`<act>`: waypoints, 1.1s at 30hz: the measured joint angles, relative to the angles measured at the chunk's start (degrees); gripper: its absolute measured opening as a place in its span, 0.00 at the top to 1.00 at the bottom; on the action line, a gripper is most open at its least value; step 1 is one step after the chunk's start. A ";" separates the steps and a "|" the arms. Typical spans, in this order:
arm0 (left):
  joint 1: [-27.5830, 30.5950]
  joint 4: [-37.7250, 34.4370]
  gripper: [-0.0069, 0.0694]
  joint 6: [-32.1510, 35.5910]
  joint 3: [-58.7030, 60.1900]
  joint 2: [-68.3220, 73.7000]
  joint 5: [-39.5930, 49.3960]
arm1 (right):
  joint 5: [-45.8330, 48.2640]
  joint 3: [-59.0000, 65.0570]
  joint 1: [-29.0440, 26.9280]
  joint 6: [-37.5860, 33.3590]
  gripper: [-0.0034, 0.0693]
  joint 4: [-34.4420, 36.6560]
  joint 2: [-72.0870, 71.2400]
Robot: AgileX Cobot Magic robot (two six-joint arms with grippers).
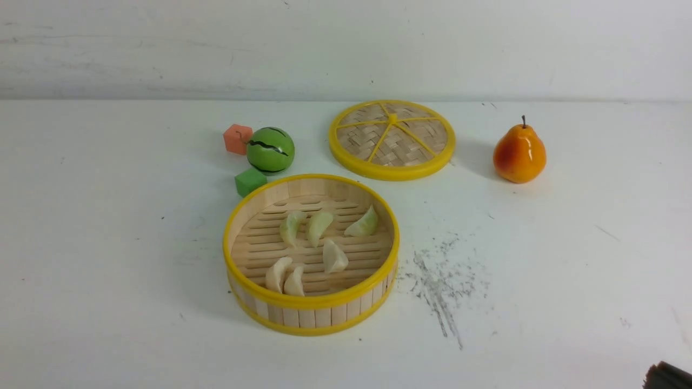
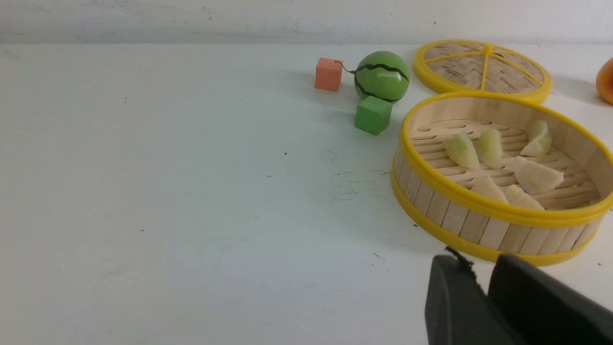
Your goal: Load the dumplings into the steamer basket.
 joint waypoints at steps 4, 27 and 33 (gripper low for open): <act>0.00 0.00 0.76 0.00 0.00 0.00 0.00 | 2.27 3.78 -2.42 -3.11 0.96 2.48 -5.38; 0.00 -0.02 0.74 0.00 0.00 0.00 0.00 | 20.94 4.16 -30.01 -25.29 0.95 23.81 -8.89; 0.00 -0.02 0.73 0.00 0.00 0.00 0.00 | 21.27 4.10 -30.01 -25.49 0.95 23.81 -8.89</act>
